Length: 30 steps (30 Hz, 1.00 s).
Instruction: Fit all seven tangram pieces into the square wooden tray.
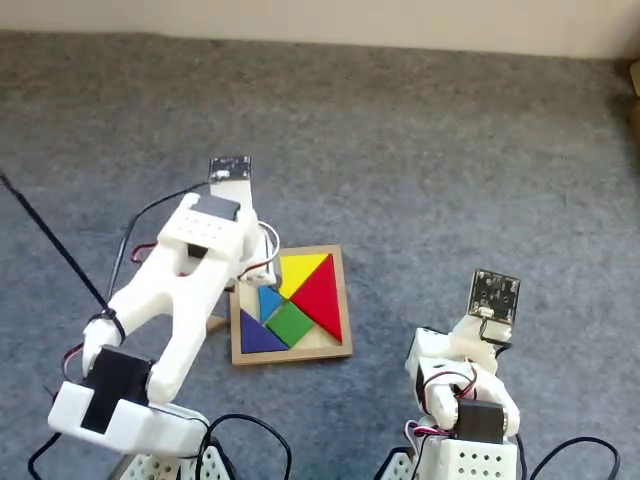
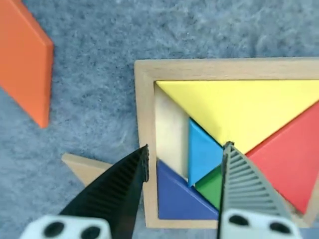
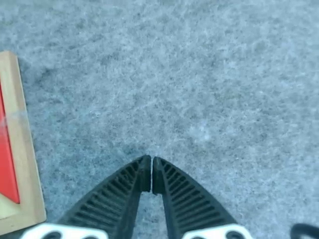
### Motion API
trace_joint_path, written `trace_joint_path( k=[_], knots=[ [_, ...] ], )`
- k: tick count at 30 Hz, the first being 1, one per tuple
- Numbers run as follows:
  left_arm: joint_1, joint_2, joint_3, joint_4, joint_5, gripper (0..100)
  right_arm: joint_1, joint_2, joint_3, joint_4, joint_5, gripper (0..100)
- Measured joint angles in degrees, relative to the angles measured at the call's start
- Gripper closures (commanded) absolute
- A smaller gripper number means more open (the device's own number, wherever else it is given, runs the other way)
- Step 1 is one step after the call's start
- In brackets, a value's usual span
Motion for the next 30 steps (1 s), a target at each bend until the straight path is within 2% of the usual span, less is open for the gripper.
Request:
trace_joint_path(
  k=[6,9,13,16,20,22,27,30],
  knots=[
    [-6.9,0.0,-3.3,2.2,-7.2,92,0.0,0.0,0.0,0.0,0.0,97.9],
    [-11.5,0.0,-4.5,2.2,-12.5,93,0.0,0.0,0.0,0.0,0.0,97.9],
    [-19.2,0.0,-5.1,1.8,-16.1,93,0.0,0.0,0.0,0.0,0.0,97.9],
    [-24.1,0.0,-5.1,-2.5,-17.7,93,0.0,0.0,0.0,0.0,0.0,97.9],
    [-27.2,0.0,-2.5,-9.4,-19.7,93,0.0,0.0,0.0,0.0,0.0,97.9],
    [-27.3,0.0,-1.6,-11.3,-21.4,90,0.0,0.0,0.0,0.0,0.0,97.9],
    [-27.3,0.0,-1.0,-12.3,-26.5,76,0.0,0.0,0.0,0.0,0.0,97.9],
    [-27.3,0.0,-0.9,-12.4,-26.6,75,0.0,0.0,0.0,0.0,0.0,97.9]
  ],
)
